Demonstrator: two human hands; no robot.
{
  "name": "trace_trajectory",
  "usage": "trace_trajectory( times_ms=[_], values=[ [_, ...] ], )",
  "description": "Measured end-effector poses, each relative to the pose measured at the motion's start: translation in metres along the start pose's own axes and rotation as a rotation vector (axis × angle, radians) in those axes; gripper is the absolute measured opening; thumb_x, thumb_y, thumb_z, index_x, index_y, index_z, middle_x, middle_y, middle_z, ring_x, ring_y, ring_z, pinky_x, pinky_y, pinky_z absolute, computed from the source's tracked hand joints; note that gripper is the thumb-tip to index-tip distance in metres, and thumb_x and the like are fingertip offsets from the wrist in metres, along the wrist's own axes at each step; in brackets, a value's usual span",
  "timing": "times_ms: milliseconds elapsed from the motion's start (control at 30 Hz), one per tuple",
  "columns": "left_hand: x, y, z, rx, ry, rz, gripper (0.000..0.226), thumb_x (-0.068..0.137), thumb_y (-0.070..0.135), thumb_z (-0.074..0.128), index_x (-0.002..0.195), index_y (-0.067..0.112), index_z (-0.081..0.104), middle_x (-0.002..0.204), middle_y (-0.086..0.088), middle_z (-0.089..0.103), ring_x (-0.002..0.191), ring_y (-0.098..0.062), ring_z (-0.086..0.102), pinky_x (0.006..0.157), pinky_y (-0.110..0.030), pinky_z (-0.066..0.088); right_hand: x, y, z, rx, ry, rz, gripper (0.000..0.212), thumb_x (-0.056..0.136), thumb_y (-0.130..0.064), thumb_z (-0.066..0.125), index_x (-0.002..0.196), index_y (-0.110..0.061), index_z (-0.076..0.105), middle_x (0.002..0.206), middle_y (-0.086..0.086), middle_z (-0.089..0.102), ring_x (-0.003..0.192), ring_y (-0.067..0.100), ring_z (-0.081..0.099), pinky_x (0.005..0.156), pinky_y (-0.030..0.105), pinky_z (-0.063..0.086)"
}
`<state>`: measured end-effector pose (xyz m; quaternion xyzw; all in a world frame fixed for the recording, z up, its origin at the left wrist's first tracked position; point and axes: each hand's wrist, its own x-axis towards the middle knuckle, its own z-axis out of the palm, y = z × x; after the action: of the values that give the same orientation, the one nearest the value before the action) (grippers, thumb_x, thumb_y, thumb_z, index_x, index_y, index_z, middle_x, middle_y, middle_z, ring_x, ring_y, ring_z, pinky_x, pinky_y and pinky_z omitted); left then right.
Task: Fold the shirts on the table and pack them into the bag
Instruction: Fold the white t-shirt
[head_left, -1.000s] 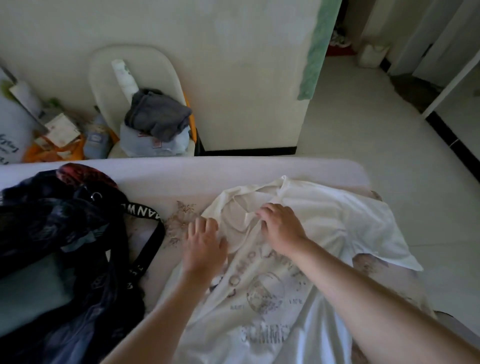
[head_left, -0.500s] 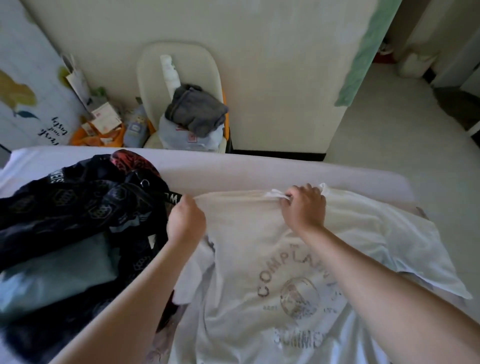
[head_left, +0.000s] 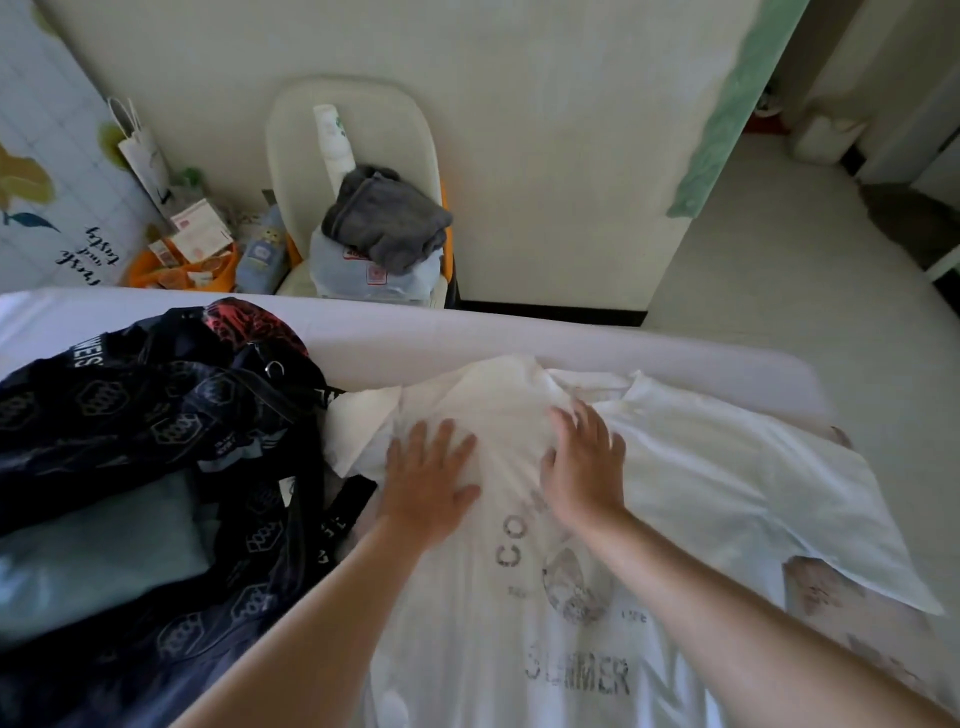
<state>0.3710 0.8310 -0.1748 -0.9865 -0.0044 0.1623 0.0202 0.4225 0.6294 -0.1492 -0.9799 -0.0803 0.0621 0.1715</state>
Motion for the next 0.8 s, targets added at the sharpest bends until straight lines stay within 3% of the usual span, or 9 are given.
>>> trace_trajectory(
  times_ms=[100, 267, 333, 400, 533, 600, 667, 733, 800],
  values=[
    [0.002, -0.009, 0.016, -0.031, 0.002, -0.032, 0.086, 0.074, 0.069, -0.016, 0.153, 0.037, -0.014, 0.162, -0.001, -0.021, 0.15, -0.029, -0.015, 0.12, -0.049, -0.004, -0.026, 0.014, 0.016, -0.113, -0.227, 0.138, 0.064, 0.1, -0.048, 0.03, 0.157, -0.031, 0.007, 0.165, 0.009, -0.011, 0.152, 0.028, -0.011, 0.117, 0.063, 0.005],
    [-0.026, -0.002, 0.015, -0.124, 0.086, 0.039, 0.068, 0.095, 0.053, 0.014, 0.157, 0.026, 0.014, 0.165, -0.006, 0.004, 0.151, -0.03, 0.006, 0.12, -0.046, 0.005, -0.023, 0.04, 0.012, -0.17, -0.325, 0.024, 0.069, 0.1, -0.062, 0.017, 0.155, -0.035, -0.015, 0.16, 0.007, -0.033, 0.148, 0.025, -0.029, 0.119, 0.061, -0.007],
    [-0.052, -0.004, 0.019, -0.195, 0.156, 0.085, 0.054, 0.099, 0.037, 0.03, 0.152, 0.024, 0.031, 0.16, -0.005, 0.026, 0.145, -0.03, 0.027, 0.115, -0.042, 0.025, -0.03, 0.041, 0.003, -0.159, -0.311, -0.005, 0.068, 0.102, -0.057, 0.019, 0.157, -0.033, -0.013, 0.162, 0.008, -0.028, 0.15, 0.026, -0.024, 0.121, 0.057, -0.004],
    [-0.081, -0.007, 0.022, -0.311, 0.363, 0.163, 0.038, 0.092, 0.024, 0.04, 0.127, 0.021, 0.054, 0.128, -0.003, 0.054, 0.114, -0.027, 0.054, 0.094, -0.041, 0.045, -0.053, 0.032, -0.001, -0.125, -0.264, -0.066, 0.064, 0.104, -0.048, 0.025, 0.159, -0.031, -0.004, 0.165, 0.008, -0.019, 0.152, 0.026, -0.014, 0.123, 0.052, 0.002],
    [-0.145, -0.016, 0.027, -0.466, 0.394, 0.316, 0.006, 0.094, 0.016, 0.05, 0.094, 0.019, 0.055, 0.09, 0.003, 0.052, 0.08, -0.02, 0.05, 0.071, -0.041, 0.048, -0.132, -0.004, 0.013, -0.015, -0.2, -0.221, 0.061, 0.095, -0.037, 0.049, 0.153, -0.026, 0.032, 0.164, 0.012, 0.017, 0.149, 0.03, 0.021, 0.118, 0.048, 0.026],
    [-0.18, -0.022, 0.031, -0.519, 0.33, 0.358, 0.008, 0.092, 0.025, 0.054, 0.086, 0.019, 0.053, 0.082, 0.005, 0.05, 0.075, -0.017, 0.05, 0.066, -0.038, 0.049, -0.176, -0.018, 0.024, 0.017, -0.175, -0.295, 0.057, 0.086, -0.038, 0.051, 0.141, -0.023, 0.047, 0.147, 0.01, 0.042, 0.132, 0.033, 0.046, 0.104, 0.046, 0.043],
    [-0.215, -0.031, 0.041, -0.519, 0.216, 0.408, 0.022, 0.085, 0.044, 0.06, 0.086, 0.023, 0.055, 0.085, 0.009, 0.052, 0.081, -0.012, 0.052, 0.071, -0.034, 0.05, -0.219, -0.033, 0.031, 0.034, -0.19, -0.327, 0.052, 0.083, -0.042, 0.048, 0.133, -0.025, 0.051, 0.128, 0.003, 0.049, 0.114, 0.029, 0.056, 0.093, 0.042, 0.049],
    [-0.247, -0.041, 0.054, -0.406, 0.084, 0.447, 0.038, 0.076, 0.064, 0.059, 0.097, 0.031, 0.06, 0.097, 0.013, 0.054, 0.094, -0.007, 0.051, 0.081, -0.026, 0.047, -0.254, -0.042, 0.039, 0.004, -0.238, -0.326, 0.056, 0.082, -0.049, 0.044, 0.133, -0.027, 0.05, 0.129, 0.0, 0.048, 0.117, 0.026, 0.053, 0.095, 0.04, 0.047],
    [-0.269, -0.049, 0.066, -0.368, 0.077, 0.479, 0.035, 0.078, 0.061, 0.058, 0.101, 0.035, 0.064, 0.098, 0.014, 0.056, 0.095, -0.006, 0.051, 0.081, -0.025, 0.049, -0.277, -0.043, 0.048, -0.097, -0.289, -0.319, 0.064, 0.081, -0.056, 0.042, 0.137, -0.027, 0.049, 0.14, 0.004, 0.044, 0.13, 0.027, 0.047, 0.103, 0.044, 0.042]
  ],
)
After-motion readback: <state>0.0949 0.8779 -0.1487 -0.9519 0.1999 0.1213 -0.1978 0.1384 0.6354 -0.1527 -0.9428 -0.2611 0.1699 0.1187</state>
